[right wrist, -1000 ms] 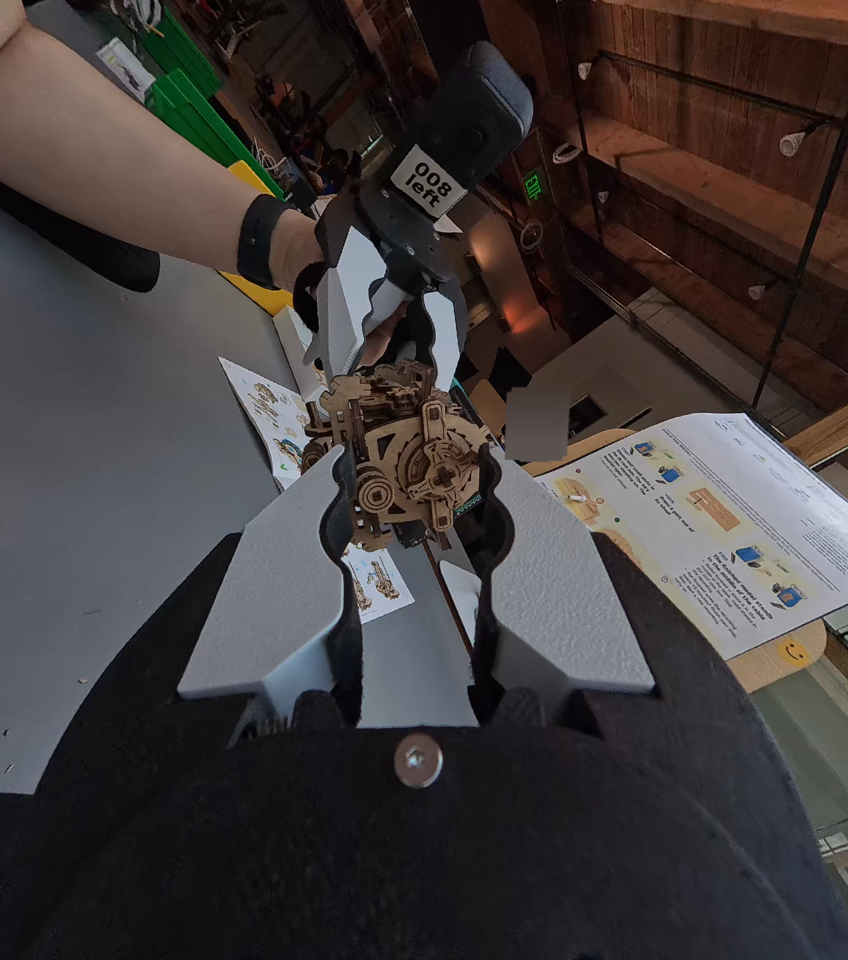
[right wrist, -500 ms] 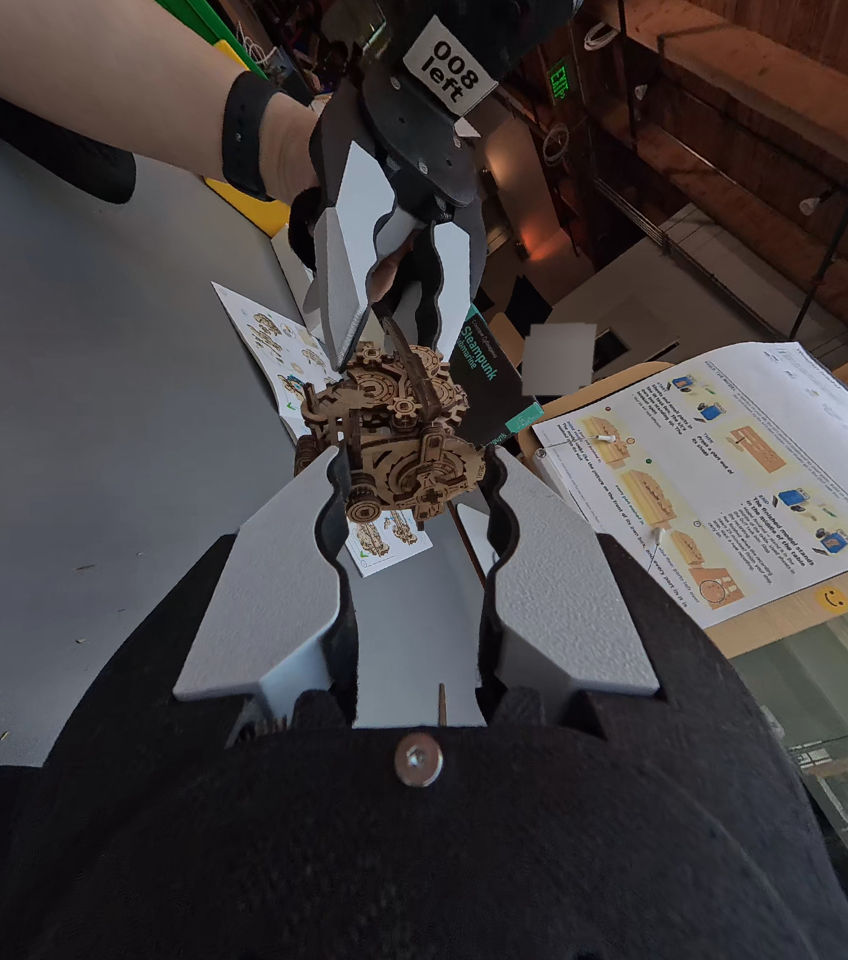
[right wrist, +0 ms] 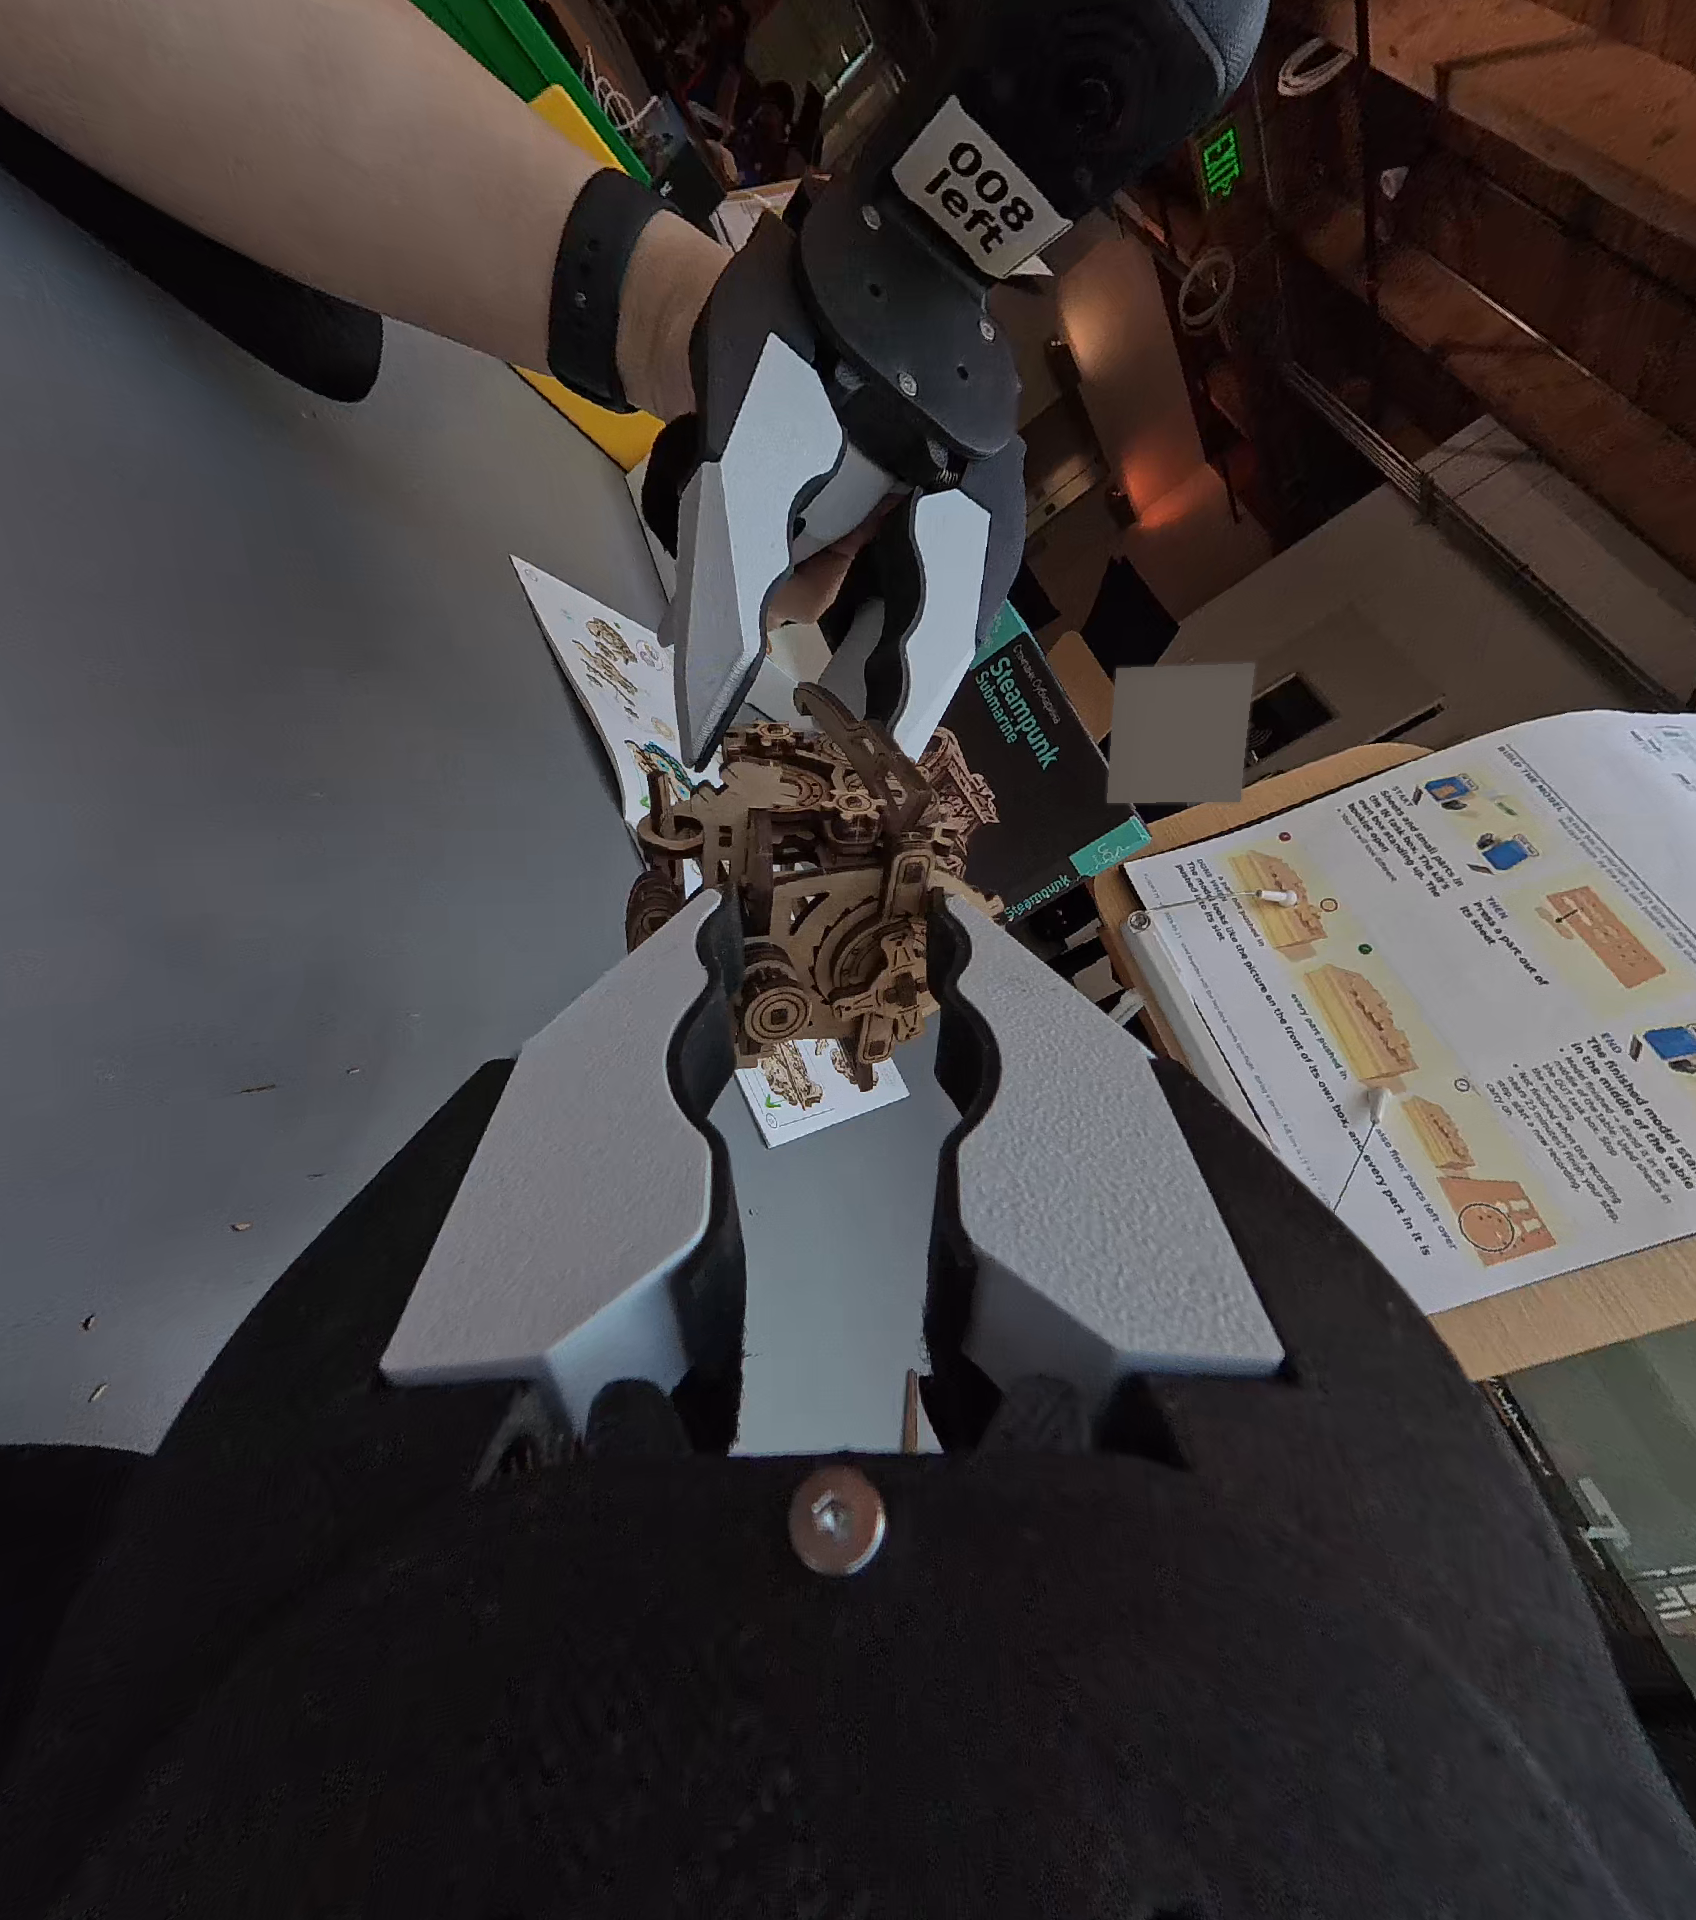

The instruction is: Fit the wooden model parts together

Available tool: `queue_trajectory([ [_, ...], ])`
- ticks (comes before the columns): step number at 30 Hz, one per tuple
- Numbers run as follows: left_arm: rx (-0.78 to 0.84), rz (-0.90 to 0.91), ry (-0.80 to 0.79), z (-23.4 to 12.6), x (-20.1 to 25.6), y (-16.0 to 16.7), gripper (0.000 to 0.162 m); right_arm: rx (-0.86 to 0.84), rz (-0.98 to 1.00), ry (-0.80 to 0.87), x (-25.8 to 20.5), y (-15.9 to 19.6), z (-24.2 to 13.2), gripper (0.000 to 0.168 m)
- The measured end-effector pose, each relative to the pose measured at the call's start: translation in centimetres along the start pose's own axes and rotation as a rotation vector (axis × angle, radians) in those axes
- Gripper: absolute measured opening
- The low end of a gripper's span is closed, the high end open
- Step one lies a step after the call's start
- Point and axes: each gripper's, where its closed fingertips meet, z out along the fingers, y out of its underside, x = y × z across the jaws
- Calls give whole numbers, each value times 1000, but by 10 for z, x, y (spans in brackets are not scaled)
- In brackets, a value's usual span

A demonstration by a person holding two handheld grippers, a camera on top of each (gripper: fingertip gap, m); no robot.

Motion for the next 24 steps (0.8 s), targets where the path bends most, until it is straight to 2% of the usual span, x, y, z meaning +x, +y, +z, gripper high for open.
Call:
queue_trajectory([
  [15,3,21,-62,-14,-11,-1,36,21,-131,87,10,-14,-7,32],
  [24,14,14,-85,-21,-17,-1,34,-4,-179,101,9,-10,-5,32],
])
